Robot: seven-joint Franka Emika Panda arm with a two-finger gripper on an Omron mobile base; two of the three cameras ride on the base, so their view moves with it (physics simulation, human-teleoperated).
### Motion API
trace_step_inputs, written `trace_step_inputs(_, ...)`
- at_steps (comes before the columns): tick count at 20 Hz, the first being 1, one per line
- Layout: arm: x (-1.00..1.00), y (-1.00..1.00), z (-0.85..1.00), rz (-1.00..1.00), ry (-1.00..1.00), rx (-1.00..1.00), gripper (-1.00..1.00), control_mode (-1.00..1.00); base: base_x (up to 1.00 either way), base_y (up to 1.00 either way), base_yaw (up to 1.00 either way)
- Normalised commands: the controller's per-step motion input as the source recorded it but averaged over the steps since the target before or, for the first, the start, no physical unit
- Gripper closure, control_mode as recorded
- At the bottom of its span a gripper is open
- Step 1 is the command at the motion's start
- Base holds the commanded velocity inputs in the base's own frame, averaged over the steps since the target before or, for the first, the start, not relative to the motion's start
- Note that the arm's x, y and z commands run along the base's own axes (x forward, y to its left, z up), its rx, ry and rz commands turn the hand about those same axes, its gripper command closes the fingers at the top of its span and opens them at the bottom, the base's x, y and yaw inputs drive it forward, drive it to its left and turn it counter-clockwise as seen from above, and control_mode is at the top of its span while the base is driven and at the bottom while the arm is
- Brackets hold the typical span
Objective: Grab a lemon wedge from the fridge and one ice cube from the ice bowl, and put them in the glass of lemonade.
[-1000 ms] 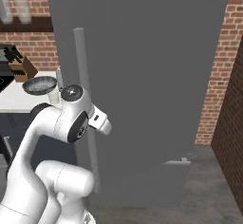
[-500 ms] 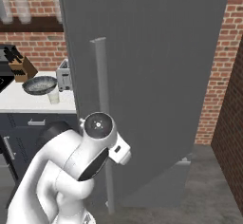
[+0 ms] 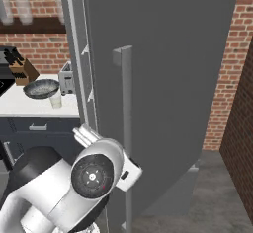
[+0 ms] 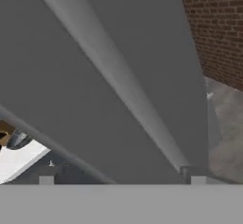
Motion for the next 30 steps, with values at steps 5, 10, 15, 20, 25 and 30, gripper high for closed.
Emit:
trace_step_inputs(5, -0.5, 0.68, 0.98, 0.01, -0.19, -0.15, -1.0, -1.0, 0.0, 0.0, 0.0)
trace_step_inputs(10, 0.01, 1.0, 0.45, -0.09, -0.08, -0.41, -1.0, -1.0, 0.0, 0.0, 0.0)
trace_step_inputs(15, 0.67, 0.94, 0.08, -0.24, 0.14, -0.53, -1.0, -1.0, 0.0, 0.0, 0.0)
trace_step_inputs(20, 1.0, 0.18, 0.0, -0.23, 0.47, -0.52, -1.0, -1.0, 0.0, 0.0, 0.0)
trace_step_inputs(25, 1.0, -0.37, -0.45, -0.19, 0.31, -0.33, -1.0, -1.0, 0.0, 0.0, 0.0)
trace_step_inputs(30, 1.0, -0.84, -0.85, -0.17, 0.08, -0.09, -1.0, -1.0, 0.0, 0.0, 0.0)
